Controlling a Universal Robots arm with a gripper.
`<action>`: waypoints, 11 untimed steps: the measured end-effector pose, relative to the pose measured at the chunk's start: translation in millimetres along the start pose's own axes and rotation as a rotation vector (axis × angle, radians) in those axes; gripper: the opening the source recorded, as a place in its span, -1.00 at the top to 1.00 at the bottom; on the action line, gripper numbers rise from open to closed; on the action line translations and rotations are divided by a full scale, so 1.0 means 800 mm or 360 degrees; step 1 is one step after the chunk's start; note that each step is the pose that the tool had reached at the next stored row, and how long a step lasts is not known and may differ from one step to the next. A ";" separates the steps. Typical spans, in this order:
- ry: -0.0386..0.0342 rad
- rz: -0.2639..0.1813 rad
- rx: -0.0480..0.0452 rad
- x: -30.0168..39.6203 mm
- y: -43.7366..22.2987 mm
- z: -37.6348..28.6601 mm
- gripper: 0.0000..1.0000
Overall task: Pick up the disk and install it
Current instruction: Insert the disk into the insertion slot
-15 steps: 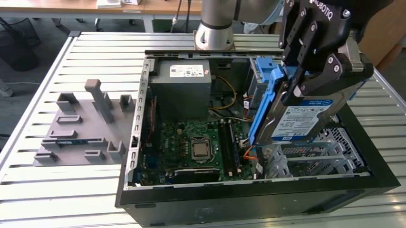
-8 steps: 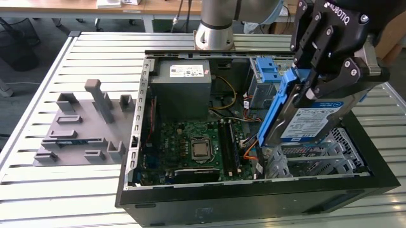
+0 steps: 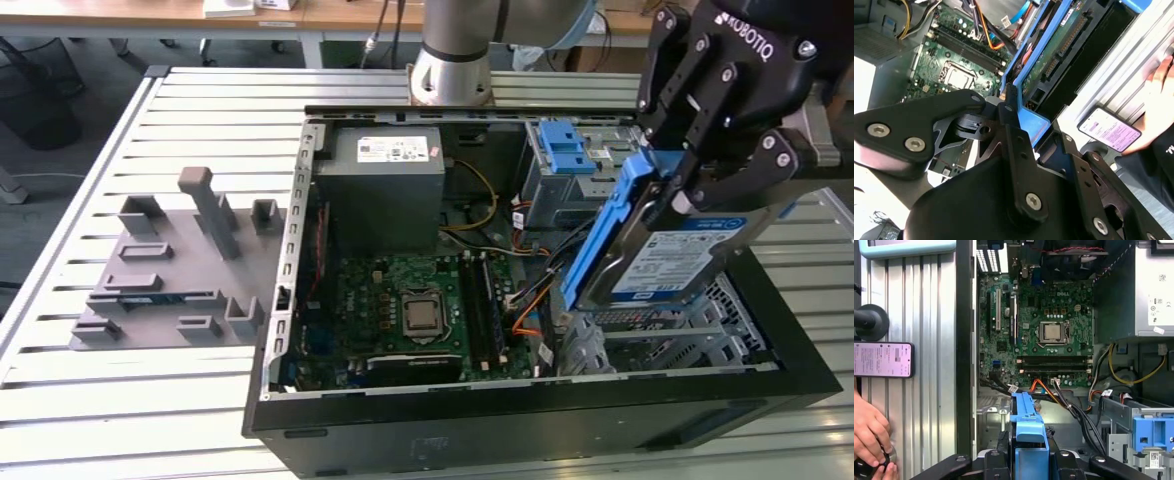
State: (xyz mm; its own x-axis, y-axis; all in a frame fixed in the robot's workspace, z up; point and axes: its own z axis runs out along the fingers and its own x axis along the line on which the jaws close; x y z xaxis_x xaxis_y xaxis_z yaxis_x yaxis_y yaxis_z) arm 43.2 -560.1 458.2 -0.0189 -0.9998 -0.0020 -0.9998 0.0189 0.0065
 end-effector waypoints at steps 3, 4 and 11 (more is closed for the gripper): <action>0.0000 0.0000 0.0000 -0.0001 -0.0073 0.0012 0.27; 0.0000 0.0000 0.0000 -0.0001 -0.0095 0.0016 0.27; 0.0000 0.0000 0.0000 0.0000 -0.0248 0.0057 0.27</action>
State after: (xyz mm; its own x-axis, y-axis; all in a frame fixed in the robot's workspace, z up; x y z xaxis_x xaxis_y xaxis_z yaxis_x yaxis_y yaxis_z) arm 63.0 -560.4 453.5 -0.0189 -0.9998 -0.0019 -0.9998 0.0189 0.0065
